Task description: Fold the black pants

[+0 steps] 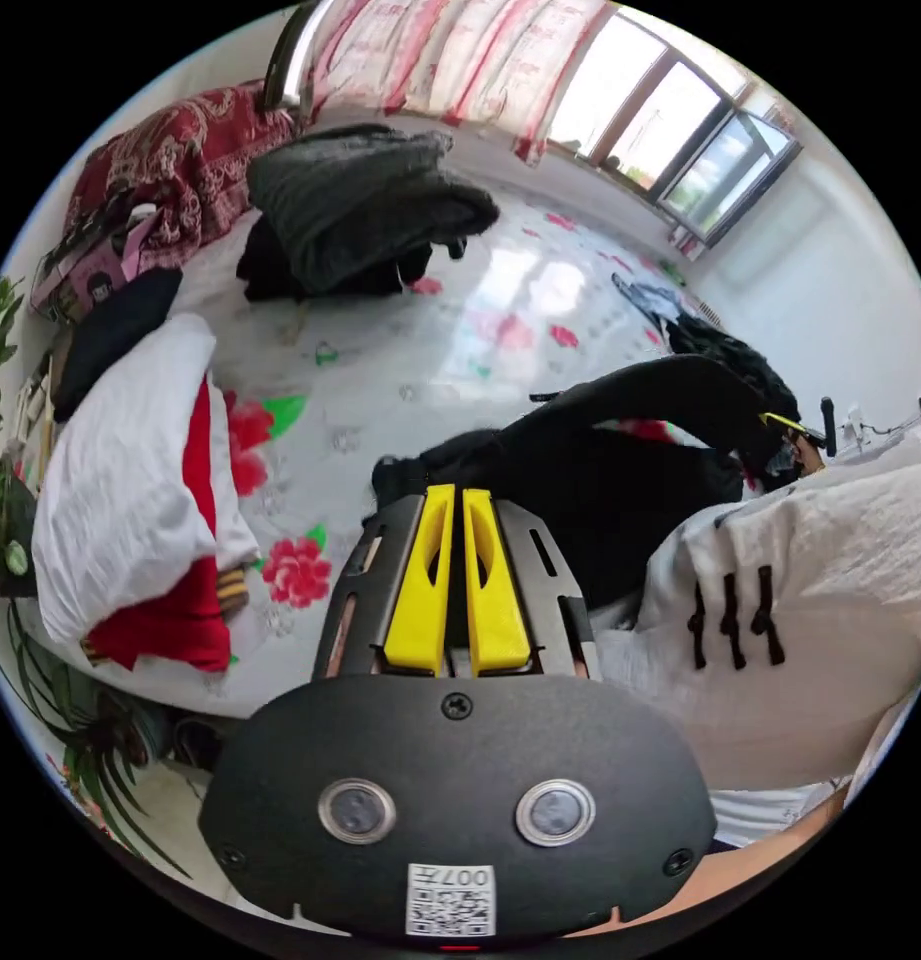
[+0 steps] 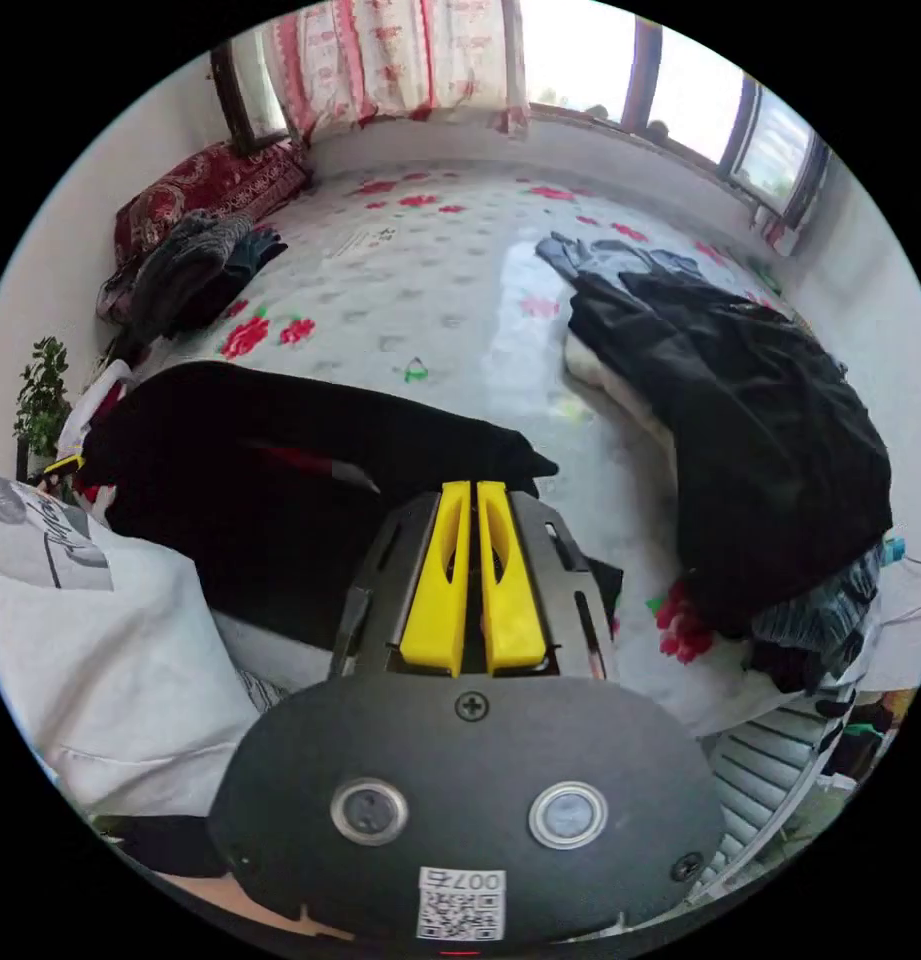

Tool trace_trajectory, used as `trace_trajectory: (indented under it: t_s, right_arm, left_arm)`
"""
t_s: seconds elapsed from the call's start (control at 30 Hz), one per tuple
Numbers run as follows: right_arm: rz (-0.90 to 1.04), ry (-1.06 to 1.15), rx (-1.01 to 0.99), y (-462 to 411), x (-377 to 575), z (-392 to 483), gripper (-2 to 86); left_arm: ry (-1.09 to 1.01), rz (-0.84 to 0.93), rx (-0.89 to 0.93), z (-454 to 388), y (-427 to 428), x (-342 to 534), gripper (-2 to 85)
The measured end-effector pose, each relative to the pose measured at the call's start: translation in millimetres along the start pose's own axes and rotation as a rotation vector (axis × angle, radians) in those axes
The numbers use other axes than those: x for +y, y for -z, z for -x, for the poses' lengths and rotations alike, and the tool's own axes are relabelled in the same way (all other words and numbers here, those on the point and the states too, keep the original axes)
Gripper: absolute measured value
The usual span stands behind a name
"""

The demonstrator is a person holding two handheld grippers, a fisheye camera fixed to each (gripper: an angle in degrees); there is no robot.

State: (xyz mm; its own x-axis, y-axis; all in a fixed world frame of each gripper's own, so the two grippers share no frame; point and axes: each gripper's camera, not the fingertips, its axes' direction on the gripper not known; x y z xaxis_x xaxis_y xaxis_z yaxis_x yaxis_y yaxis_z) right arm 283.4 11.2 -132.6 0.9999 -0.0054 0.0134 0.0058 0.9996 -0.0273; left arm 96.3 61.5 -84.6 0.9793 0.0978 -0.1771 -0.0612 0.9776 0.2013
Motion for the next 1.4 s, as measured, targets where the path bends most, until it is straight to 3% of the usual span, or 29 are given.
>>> trace_trajectory:
  t_s: [0.1, 0.2, 0.37, 0.5, 0.63, 0.77, 0.8, 0.9, 1.17, 1.4]
  right_arm:
    - [0.125, -0.086, -0.015, -46, 36, 0, -0.3]
    - [0.1, -0.112, 0.004, -50, 22, -2, -0.3]
    - [-0.23, 0.036, 0.092, 43, -29, 13, -0.2]
    - [-0.458, 0.133, 0.26, 96, 1, 27, -0.2]
    - [-0.271, 0.099, 0.371, 39, 57, 23, -0.2]
    - [0.182, -0.191, 0.162, -88, 121, -8, -0.1]
    - [0.193, -0.225, 0.14, -95, 130, -11, 0.0]
    - [0.097, -0.375, 0.021, -90, 163, -25, 0.4]
    - [-0.223, -0.741, -0.316, -81, 200, -111, 2.0]
    - [-0.161, -0.906, -0.269, -122, 198, -150, 1.0]
  left_arm:
    - [0.032, 0.128, -0.008, -14, -43, 17, -0.8]
    - [0.048, 0.098, -0.013, -25, -46, 4, -0.8]
    - [-0.034, -0.038, -0.049, -59, 0, -36, -0.8]
    - [-0.154, -0.105, -0.114, -109, 27, -25, -0.8]
    - [-0.158, 0.057, -0.165, -137, -25, 11, -0.8]
    - [-0.22, 0.303, -0.219, -171, -118, 35, -0.8]
    - [-0.257, 0.337, -0.263, -186, -137, 38, -0.8]
    - [-0.341, 0.376, -0.351, -215, -153, 30, -0.8]
    - [-0.34, 0.419, -0.348, -240, -162, 10, -0.8]
    - [-0.217, 0.395, -0.305, -240, -149, -3, -0.8]
